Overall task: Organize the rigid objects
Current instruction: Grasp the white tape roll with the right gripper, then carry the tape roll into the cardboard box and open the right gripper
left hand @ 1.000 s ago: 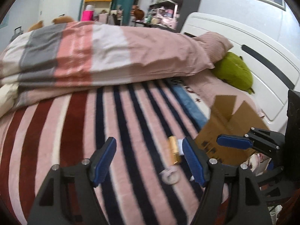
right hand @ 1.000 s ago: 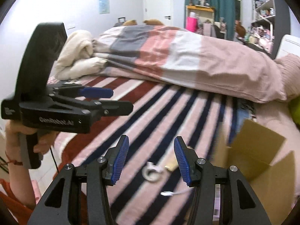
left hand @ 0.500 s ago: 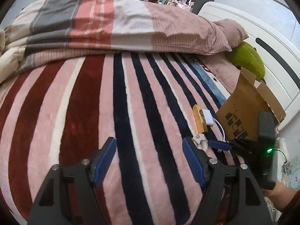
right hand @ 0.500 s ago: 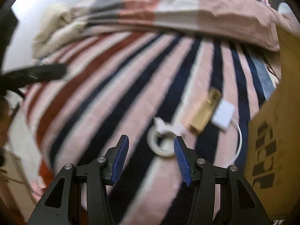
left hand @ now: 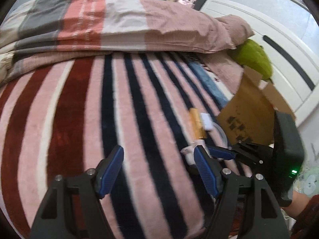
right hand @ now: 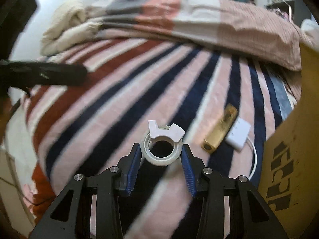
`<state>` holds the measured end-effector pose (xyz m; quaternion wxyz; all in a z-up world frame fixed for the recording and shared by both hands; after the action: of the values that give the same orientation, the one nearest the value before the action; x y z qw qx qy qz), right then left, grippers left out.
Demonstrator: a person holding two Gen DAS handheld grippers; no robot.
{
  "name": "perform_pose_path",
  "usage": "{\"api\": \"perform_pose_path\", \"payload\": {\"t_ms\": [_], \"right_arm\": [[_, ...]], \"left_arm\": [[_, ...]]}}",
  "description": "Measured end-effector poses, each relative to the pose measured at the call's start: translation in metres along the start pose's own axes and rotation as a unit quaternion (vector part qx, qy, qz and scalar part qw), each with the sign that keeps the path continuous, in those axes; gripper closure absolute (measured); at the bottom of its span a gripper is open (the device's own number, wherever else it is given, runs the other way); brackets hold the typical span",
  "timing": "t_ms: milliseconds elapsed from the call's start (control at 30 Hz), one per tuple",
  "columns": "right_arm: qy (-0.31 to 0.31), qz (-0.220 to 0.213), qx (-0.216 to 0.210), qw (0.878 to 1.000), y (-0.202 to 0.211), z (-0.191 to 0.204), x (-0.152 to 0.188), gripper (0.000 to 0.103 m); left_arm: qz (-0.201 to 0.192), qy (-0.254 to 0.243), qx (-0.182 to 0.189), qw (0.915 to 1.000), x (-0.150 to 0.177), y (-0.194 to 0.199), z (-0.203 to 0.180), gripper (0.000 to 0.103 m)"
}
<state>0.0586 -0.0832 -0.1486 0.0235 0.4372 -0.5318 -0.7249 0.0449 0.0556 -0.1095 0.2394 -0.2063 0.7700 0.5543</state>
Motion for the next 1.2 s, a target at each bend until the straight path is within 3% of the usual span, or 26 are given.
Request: {"api": "perform_pose_path", "payload": {"t_ms": [133, 333, 433, 600, 867, 1133, 1200], "right_arm": [[0.039, -0.041, -0.035, 0.998, 0.034, 0.020, -0.024, 0.067], [0.077, -0.090, -0.036, 0.992, 0.081, 0.021, -0.050, 0.067], [0.073, -0.103, -0.036, 0.991, 0.099, 0.006, -0.052, 0.067], [0.061, -0.120, -0.015, 0.991, 0.125, -0.025, -0.047, 0.067], [0.020, -0.120, 0.035, 0.992, 0.159, -0.090, -0.025, 0.067], [-0.038, -0.087, 0.062, 0.994, 0.163, -0.147, -0.003, 0.067], [-0.050, -0.084, 0.063, 0.993, 0.164, -0.153, 0.002, 0.067]], "left_arm": [[-0.007, -0.011, 0.046, 0.9989, -0.012, 0.005, -0.023, 0.037], [-0.029, -0.030, 0.100, 0.9941, -0.037, 0.022, -0.059, 0.064], [-0.033, -0.046, 0.110, 0.9923, -0.049, 0.024, -0.082, 0.071], [-0.031, -0.071, 0.125, 0.9892, -0.066, 0.014, -0.125, 0.072], [0.004, -0.127, 0.145, 0.9812, -0.091, -0.027, -0.204, 0.072], [0.045, -0.159, 0.143, 0.9758, -0.099, -0.068, -0.250, 0.072], [0.047, -0.158, 0.135, 0.9771, -0.100, -0.073, -0.252, 0.068]]}}
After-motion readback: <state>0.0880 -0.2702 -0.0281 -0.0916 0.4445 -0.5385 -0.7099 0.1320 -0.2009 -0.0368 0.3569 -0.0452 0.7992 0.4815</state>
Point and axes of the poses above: each gripper's, at about its wrist camera, not at the fingertips, and y roughly against the way its jaws point, z to its left, x to its underside, the point moved 2 cm from there along -y, roughly the way its jaws point, and after that the axes turned 3 degrees about -x, right-handed, at the moved point
